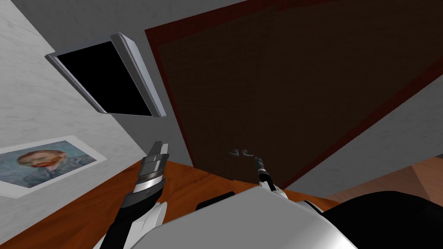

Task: Pull the door open

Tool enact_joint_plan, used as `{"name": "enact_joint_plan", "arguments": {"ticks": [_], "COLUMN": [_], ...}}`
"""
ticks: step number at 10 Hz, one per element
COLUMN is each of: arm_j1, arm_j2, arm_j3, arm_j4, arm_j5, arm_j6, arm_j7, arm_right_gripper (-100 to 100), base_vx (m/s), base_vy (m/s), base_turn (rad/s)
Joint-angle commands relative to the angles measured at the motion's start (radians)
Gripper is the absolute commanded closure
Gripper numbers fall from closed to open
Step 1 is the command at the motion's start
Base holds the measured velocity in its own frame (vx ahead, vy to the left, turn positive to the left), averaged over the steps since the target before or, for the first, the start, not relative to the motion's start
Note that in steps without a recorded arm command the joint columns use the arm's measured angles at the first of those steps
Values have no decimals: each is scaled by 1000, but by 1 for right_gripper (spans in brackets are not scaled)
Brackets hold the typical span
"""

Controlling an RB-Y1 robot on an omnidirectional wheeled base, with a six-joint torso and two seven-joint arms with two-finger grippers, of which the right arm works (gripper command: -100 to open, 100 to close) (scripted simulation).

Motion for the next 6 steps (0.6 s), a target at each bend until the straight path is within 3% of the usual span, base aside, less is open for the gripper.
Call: {"name": "enact_joint_plan", "arguments": {"ticks": [1,6], "arm_j1": [2,-2], "arm_j2": [2,17], "arm_j3": [9,48], "arm_j4": [-4,-25], "arm_j5": [5,27], "arm_j6": [-2,-7], "arm_j7": [-7,-32], "arm_right_gripper": [-100,-100], "base_vx": [-162,-178], "base_vy": [91,96], "base_turn": [-19,40]}}
